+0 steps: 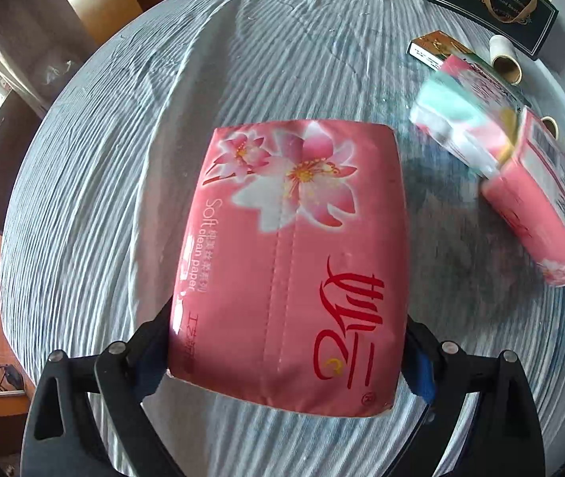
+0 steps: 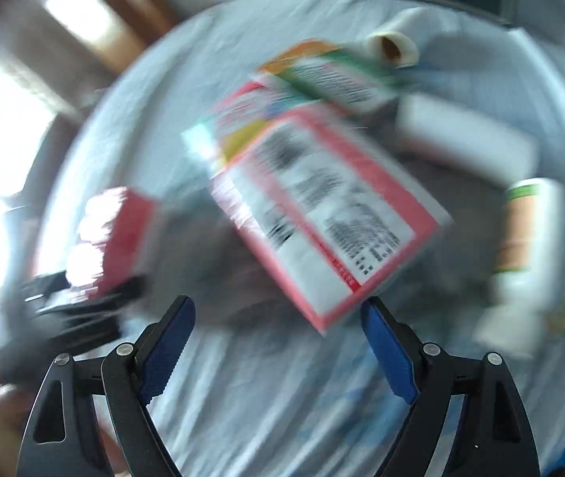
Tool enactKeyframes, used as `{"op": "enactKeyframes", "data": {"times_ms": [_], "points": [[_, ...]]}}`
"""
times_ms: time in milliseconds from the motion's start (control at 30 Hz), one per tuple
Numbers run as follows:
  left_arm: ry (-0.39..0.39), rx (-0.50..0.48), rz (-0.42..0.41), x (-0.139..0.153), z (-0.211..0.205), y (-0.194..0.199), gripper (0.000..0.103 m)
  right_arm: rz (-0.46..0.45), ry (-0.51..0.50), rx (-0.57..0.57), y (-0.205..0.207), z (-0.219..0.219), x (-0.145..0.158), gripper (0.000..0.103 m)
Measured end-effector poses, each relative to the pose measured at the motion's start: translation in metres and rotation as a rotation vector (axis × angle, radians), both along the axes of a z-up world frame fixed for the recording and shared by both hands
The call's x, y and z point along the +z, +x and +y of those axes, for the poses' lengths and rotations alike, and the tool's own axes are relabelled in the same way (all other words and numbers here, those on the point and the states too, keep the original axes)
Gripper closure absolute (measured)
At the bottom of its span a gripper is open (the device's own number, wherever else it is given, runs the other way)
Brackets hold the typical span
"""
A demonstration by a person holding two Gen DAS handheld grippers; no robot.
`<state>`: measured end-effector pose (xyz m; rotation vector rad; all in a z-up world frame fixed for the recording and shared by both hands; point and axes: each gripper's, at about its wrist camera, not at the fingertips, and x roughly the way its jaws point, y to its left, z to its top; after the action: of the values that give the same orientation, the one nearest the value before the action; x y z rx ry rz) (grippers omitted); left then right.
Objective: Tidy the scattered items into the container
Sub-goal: 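Grasp the pink tissue pack with the left tool while the right tool grasps the white-pink tissue pack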
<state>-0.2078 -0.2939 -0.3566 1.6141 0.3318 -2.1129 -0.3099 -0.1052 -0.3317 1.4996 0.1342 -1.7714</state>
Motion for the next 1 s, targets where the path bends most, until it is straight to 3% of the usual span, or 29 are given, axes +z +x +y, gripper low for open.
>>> {"op": "enactKeyframes", "data": {"times_ms": [167, 233, 300, 567, 1000], "points": [[-0.003, 0.044, 0.018, 0.005, 0.018, 0.014, 0.008, 0.238, 0.081, -0.026, -0.007, 0.008, 0.024, 0.015], [-0.003, 0.053, 0.042, 0.009, 0.025, 0.014, 0.008, 0.285, 0.107, -0.026, -0.018, 0.01, 0.024, 0.007], [-0.011, 0.058, 0.063, 0.006, 0.031, 0.006, 0.008, 0.294, 0.127, 0.007, -0.023, 0.005, 0.021, 0.0], [-0.007, 0.068, 0.08, 0.001, 0.027, -0.024, 0.007, 0.343, 0.205, 0.119, -0.021, -0.021, -0.001, 0.0], [-0.033, -0.013, 0.06, -0.011, 0.021, -0.052, 0.008, 0.249, 0.229, 0.076, -0.041, -0.043, -0.033, 0.0]]}}
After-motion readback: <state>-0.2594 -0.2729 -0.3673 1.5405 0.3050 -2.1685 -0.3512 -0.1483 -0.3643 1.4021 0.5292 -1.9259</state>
